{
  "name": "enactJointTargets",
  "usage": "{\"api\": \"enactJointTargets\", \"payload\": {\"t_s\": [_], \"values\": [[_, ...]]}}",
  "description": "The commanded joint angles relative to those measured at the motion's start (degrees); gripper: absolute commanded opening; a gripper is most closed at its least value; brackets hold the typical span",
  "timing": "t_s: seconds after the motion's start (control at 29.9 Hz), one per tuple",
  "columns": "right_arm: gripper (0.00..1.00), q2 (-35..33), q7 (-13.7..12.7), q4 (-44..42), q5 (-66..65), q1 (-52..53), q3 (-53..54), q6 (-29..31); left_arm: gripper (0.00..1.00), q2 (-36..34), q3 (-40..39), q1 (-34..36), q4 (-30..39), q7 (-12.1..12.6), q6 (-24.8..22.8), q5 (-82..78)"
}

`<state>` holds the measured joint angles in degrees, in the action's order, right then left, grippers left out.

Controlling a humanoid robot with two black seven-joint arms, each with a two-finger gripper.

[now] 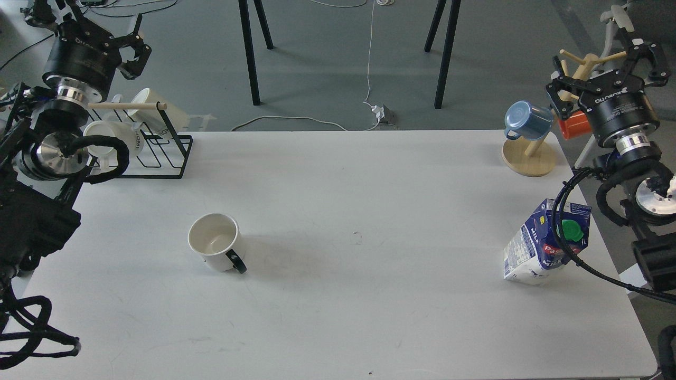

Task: Place cup and milk with both arms
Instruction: 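Lower the left gripper from the raised pose toward the white mug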

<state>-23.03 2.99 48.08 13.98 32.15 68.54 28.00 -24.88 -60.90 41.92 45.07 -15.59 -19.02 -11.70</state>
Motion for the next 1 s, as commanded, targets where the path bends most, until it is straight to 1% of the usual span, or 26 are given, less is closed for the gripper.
{"api": "enactJointTargets", "payload": {"t_s": [0.0, 0.1, 0.17, 0.33, 0.47, 0.54, 0.6, 0.64, 0.7, 0.84, 0.9, 0.97], "values": [[0.99, -0.3, 0.0, 2.5, 0.0, -1.5, 0.3, 0.0, 1.0, -0.3, 0.3, -0.1, 0.1, -0.1, -0.1, 0.0], [0.99, -1.8, 0.0, 5.7, 0.0, -3.3, 1.4, 0.0, 0.99, -0.4, 1.7, -0.4, 0.3, 0.0, -0.5, -0.5], [0.99, -2.8, 0.0, 7.5, 0.0, -4.8, 2.1, 0.0, 0.99, -1.7, 4.6, -0.6, 2.1, -0.2, -1.5, -3.3], [0.99, -3.6, 0.0, 8.2, 0.0, -6.0, 3.7, 0.0, 0.99, -12.9, 13.0, -1.7, 11.8, -0.4, -1.5, -19.3], [0.99, -3.3, 0.0, 8.2, 0.1, -6.7, 4.3, 0.0, 0.99, -21.1, 18.8, -3.9, 17.8, -0.8, -1.5, -34.8], [0.99, -2.9, 0.1, 8.2, 0.2, -6.8, 4.3, 0.0, 0.96, -24.4, 20.9, -5.3, 20.1, -1.8, -1.3, -43.4], [0.99, -2.7, 0.1, 8.2, 0.2, -6.8, 4.3, 0.0, 0.94, -26.1, 21.8, -6.9, 20.5, -4.0, -0.7, -51.1], [0.99, -2.6, 0.1, 8.1, 0.2, -6.8, 4.3, 0.0, 0.94, -26.3, 22.2, -7.9, 20.5, -4.5, -0.1, -54.4], [0.99, -2.6, 0.2, 8.1, 0.2, -7.0, 4.3, 0.0, 0.92, -26.5, 23.5, -10.2, 20.5, -4.7, 2.3, -62.7], [0.99, -2.6, 0.5, 7.6, 0.2, -8.0, 4.3, 0.0, 0.89, -26.2, 26.6, -13.3, 21.0, -4.9, 10.0, -80.6], [0.99, -2.6, 0.5, 7.6, 0.2, -8.5, 4.3, 0.0, 0.83, -26.1, 28.8, -13.5, 20.8, -5.0, 13.5, -88.5], [0.99, -2.6, 0.5, 7.6, 0.2, -9.1, 4.3, 0.0, 0.8, -25.9, 30.3, -13.6, 19.9, -5.0, 15.8, -94.8]]}}
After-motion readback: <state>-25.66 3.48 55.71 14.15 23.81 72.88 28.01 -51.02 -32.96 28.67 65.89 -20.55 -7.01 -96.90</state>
